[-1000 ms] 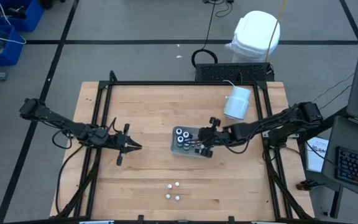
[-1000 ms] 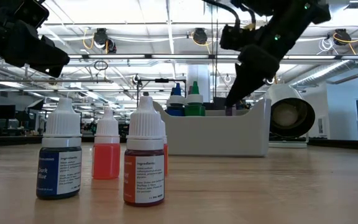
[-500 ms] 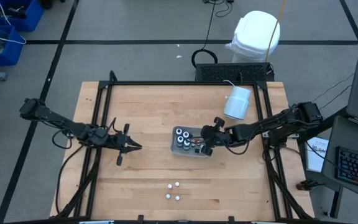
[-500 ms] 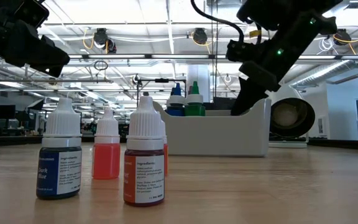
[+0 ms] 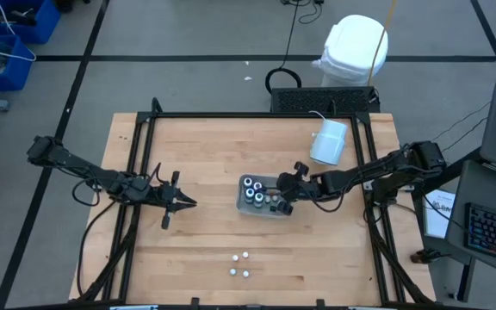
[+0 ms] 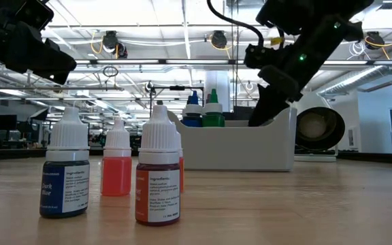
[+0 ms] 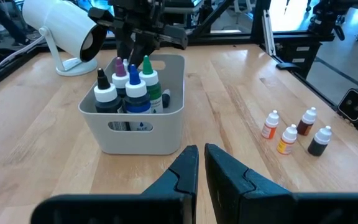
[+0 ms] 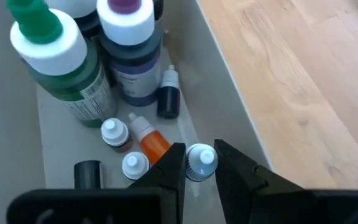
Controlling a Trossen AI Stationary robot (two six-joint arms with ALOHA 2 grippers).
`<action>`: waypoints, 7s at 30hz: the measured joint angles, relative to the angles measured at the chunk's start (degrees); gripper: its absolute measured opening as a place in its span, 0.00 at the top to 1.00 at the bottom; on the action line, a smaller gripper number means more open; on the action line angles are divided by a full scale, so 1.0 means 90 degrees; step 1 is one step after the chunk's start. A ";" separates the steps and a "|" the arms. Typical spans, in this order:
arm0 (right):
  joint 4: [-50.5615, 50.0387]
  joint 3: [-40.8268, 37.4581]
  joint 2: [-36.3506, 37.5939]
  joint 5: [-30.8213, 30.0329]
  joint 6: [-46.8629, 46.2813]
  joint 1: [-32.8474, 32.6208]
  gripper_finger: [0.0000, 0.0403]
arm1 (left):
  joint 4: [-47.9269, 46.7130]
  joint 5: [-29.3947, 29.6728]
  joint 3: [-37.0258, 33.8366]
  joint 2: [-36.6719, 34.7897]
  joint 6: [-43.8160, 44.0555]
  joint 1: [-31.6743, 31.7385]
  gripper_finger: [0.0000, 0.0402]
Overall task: Pick & Place food coloring
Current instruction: Put the small purple bottle into the gray bin, then put the small yellow bottle into the gray bin
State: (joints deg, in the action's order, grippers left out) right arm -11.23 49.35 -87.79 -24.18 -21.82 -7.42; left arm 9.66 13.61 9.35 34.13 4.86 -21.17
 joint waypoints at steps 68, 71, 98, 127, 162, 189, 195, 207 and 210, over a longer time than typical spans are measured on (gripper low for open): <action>0.0719 -0.0521 0.0002 0.0889 0.0971 0.0454 0.77 | -0.0001 0.0002 0.0002 0.0000 -0.0066 0.0000 0.91; 0.0724 -0.0521 0.0002 0.0889 0.0976 0.0454 0.77 | 0.0001 0.0002 0.0002 -0.0002 -0.0063 0.0000 0.91; -0.0119 0.0446 0.2323 0.0324 0.1481 -0.1241 0.93 | -0.0151 0.0001 0.0002 -0.0002 -0.0022 0.0000 0.91; 0.3739 -0.4352 0.6592 0.0826 0.1771 -0.1921 1.00 | -0.0489 0.0078 -0.0001 0.0000 -0.0068 -0.0002 0.91; 0.4112 -0.4545 0.6535 -0.0153 0.2859 -0.1919 1.00 | -0.0321 0.0734 0.0002 0.1005 0.1500 0.0010 0.91; 0.3600 -0.4545 0.6540 -0.0141 0.3174 -0.1991 1.00 | -0.2369 0.1377 0.6084 0.7200 0.0918 -0.1410 0.81; 0.3652 -0.4545 0.6540 -0.0141 0.3178 -0.1991 1.00 | -0.3191 0.1103 0.7046 0.7788 0.0850 -0.1311 0.60; 0.3838 -0.4545 0.6540 -0.0155 0.3334 -0.1986 1.00 | -0.3243 0.0207 0.7363 0.8259 0.0926 -0.0755 0.48; 0.3840 -0.4545 0.6540 -0.0151 0.3337 -0.1977 1.00 | -0.3235 0.0004 0.7363 0.8461 0.1134 -0.0721 0.48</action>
State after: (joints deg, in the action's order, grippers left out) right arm 23.33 8.45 -28.93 -25.54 8.21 -25.21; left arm -19.46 13.64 75.61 110.28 15.07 -27.66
